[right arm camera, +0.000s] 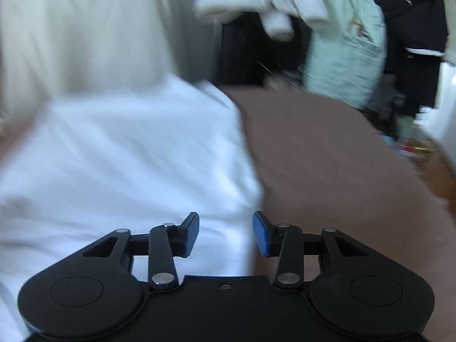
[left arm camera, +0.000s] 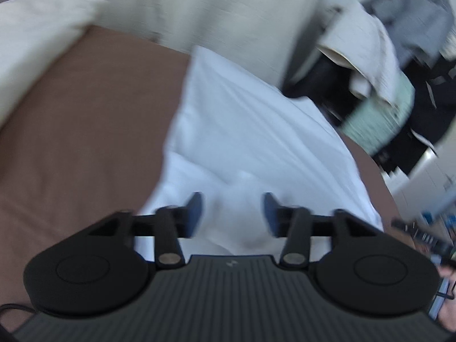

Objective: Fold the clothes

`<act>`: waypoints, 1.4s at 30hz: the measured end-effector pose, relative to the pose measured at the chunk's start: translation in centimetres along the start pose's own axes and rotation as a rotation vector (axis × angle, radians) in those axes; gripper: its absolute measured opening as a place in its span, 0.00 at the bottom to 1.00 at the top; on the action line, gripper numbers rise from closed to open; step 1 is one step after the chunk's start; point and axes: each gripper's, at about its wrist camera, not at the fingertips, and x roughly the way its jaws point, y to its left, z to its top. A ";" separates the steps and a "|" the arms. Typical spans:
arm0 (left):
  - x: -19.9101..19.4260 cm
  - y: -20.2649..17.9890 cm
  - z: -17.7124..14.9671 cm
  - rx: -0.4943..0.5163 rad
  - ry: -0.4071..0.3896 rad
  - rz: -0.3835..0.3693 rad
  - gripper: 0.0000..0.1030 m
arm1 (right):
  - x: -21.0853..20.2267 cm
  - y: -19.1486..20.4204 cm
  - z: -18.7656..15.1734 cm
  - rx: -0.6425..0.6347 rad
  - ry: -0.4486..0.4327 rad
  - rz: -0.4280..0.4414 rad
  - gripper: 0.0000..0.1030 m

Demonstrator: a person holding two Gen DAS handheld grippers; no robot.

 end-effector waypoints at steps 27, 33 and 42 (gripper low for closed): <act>-8.0 -7.2 -2.2 -0.004 -0.209 -0.145 0.09 | 3.8 3.5 -0.8 -0.064 0.216 0.280 0.50; -7.7 -7.3 -2.4 0.158 -0.227 0.047 0.43 | 4.3 3.4 -0.5 -0.064 0.199 0.162 0.48; -4.1 -3.9 -2.7 0.118 -0.023 0.111 0.55 | 5.3 3.1 0.4 0.056 0.138 0.075 0.51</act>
